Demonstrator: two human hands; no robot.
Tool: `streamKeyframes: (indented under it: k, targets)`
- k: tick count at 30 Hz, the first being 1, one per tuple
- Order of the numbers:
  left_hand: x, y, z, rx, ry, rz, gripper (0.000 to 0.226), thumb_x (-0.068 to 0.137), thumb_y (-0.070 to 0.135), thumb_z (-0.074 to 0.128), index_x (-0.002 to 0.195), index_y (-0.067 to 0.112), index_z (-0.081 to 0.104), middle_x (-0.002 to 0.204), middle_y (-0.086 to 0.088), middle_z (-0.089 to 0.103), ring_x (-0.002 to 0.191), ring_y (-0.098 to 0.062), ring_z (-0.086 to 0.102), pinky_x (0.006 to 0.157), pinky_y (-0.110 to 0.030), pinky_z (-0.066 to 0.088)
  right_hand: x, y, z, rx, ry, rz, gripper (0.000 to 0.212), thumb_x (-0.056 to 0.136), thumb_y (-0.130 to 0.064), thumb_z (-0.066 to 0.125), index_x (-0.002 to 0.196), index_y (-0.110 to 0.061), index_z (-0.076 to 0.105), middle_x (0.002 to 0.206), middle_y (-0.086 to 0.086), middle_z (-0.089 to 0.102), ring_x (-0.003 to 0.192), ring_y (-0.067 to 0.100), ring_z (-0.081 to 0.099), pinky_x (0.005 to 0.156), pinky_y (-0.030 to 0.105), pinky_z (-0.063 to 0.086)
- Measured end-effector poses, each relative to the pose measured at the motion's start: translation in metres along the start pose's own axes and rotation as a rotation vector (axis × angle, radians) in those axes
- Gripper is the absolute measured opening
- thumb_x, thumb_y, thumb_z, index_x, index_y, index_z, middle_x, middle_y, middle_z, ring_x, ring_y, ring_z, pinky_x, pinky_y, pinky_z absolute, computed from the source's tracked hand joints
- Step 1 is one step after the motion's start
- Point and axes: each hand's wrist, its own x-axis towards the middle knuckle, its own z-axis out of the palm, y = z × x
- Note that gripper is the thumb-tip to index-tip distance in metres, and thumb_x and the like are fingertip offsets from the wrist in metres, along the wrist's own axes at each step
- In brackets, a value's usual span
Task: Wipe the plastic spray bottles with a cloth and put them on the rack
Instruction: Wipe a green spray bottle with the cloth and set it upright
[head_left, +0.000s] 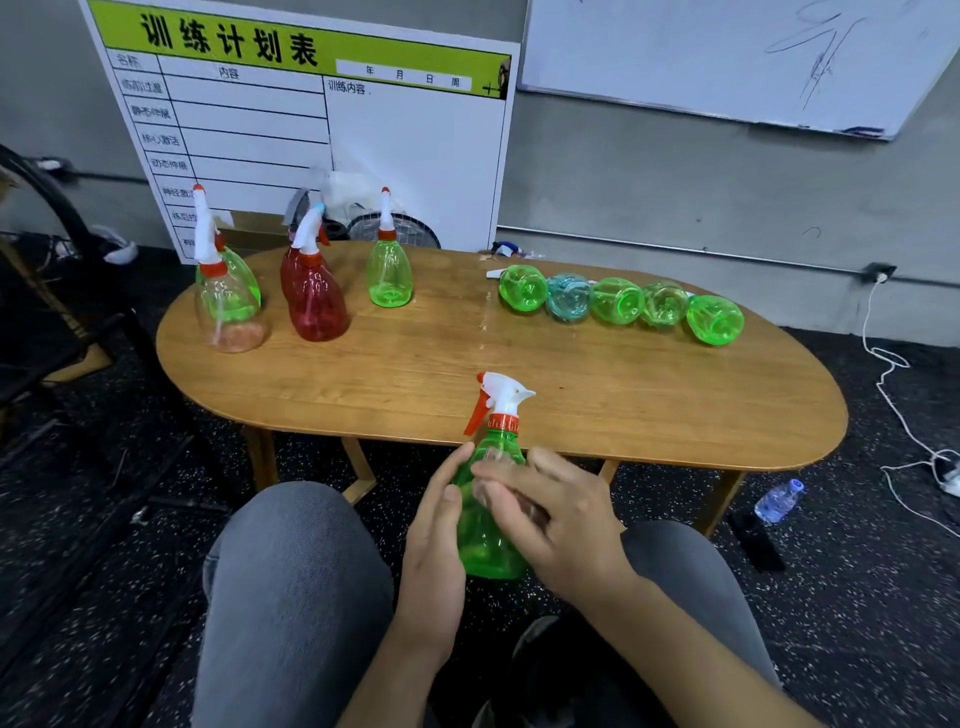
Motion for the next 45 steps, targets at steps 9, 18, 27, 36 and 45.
streamKeyframes:
  k: [9, 18, 27, 36, 45]
  targets:
    - [-0.005, 0.012, 0.001, -0.072, -0.055, 0.007, 0.046, 0.105, 0.038, 0.038, 0.147, 0.033, 0.057, 0.128, -0.012, 0.075, 0.118, -0.032, 0.072, 0.097, -0.037, 0.059, -0.031, -0.006, -0.009, -0.095, -0.137, -0.327, 0.019, 0.097, -0.027, 0.075, 0.114, -0.023, 0.081, 0.079, -0.006, 0.053, 0.066, 0.009, 0.049, 0.062, 0.017, 0.041]
    - [-0.004, 0.01, -0.001, 0.016, -0.062, 0.029, 0.043, 0.1, 0.063, 0.051, 0.139, 0.049, 0.063, 0.144, 0.002, 0.067, 0.132, -0.022, 0.065, 0.112, -0.059, 0.049, 0.018, 0.01, -0.001, 0.084, 0.031, 0.126, 0.028, 0.103, -0.036, 0.058, 0.116, -0.026, 0.08, 0.075, -0.023, 0.056, 0.061, 0.003, 0.053, 0.05, 0.019, 0.039]
    - [-0.006, 0.009, 0.002, 0.012, -0.14, 0.077, 0.066, 0.085, 0.051, 0.076, 0.147, 0.049, 0.054, 0.146, 0.001, 0.064, 0.135, -0.025, 0.063, 0.112, -0.061, 0.049, 0.026, 0.023, -0.015, 0.299, 0.043, 0.263, 0.026, 0.102, -0.039, 0.059, 0.12, -0.033, 0.077, 0.098, -0.007, 0.073, 0.085, 0.02, 0.067, 0.072, 0.049, 0.056]
    - [-0.004, 0.005, 0.003, -0.086, -0.123, -0.003, 0.048, 0.1, 0.04, 0.049, 0.146, 0.049, 0.057, 0.148, 0.005, 0.064, 0.134, -0.023, 0.064, 0.106, -0.052, 0.053, 0.023, 0.011, -0.01, 0.205, -0.027, 0.28, 0.027, 0.104, -0.04, 0.061, 0.121, -0.028, 0.078, 0.094, -0.019, 0.07, 0.085, 0.008, 0.066, 0.074, 0.016, 0.048]
    - [-0.005, 0.004, -0.003, -0.004, -0.096, 0.008, 0.045, 0.115, 0.031, 0.027, 0.148, 0.044, 0.054, 0.135, 0.005, 0.073, 0.123, -0.021, 0.071, 0.103, -0.042, 0.055, -0.027, -0.01, -0.012, -0.036, -0.183, -0.254, 0.017, 0.099, -0.021, 0.072, 0.114, -0.018, 0.08, 0.093, -0.01, 0.06, 0.073, 0.001, 0.051, 0.07, 0.01, 0.042]
